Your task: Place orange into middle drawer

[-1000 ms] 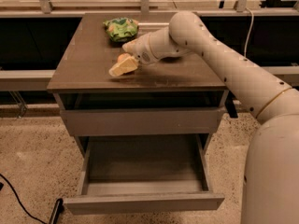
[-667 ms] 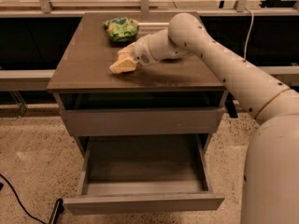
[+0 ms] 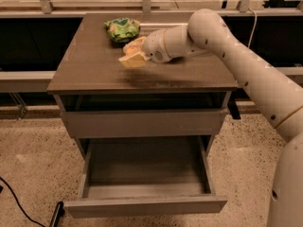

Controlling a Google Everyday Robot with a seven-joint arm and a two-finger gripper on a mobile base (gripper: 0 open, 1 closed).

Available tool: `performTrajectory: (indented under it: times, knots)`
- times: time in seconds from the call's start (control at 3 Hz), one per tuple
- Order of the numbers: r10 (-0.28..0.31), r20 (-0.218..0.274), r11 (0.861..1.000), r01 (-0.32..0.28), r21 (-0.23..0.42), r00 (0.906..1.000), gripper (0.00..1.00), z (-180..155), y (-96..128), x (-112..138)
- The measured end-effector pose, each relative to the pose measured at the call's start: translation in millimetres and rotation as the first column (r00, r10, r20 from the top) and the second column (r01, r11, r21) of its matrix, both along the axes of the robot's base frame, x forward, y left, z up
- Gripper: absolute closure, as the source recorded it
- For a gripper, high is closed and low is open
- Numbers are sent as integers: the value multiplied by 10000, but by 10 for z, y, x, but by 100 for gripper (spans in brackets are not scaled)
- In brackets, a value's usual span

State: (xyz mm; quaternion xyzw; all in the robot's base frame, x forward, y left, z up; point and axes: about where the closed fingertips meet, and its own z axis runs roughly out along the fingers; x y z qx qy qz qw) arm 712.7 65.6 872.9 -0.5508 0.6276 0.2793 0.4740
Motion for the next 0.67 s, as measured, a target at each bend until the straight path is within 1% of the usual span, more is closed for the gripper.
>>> performTrajectory:
  times: [0.33, 0.67]
  knots:
    - [414, 830, 9983, -378, -444, 9957, 100, 317, -198, -372]
    - [487, 726, 9970, -441, -637, 9962, 100, 219, -269, -774]
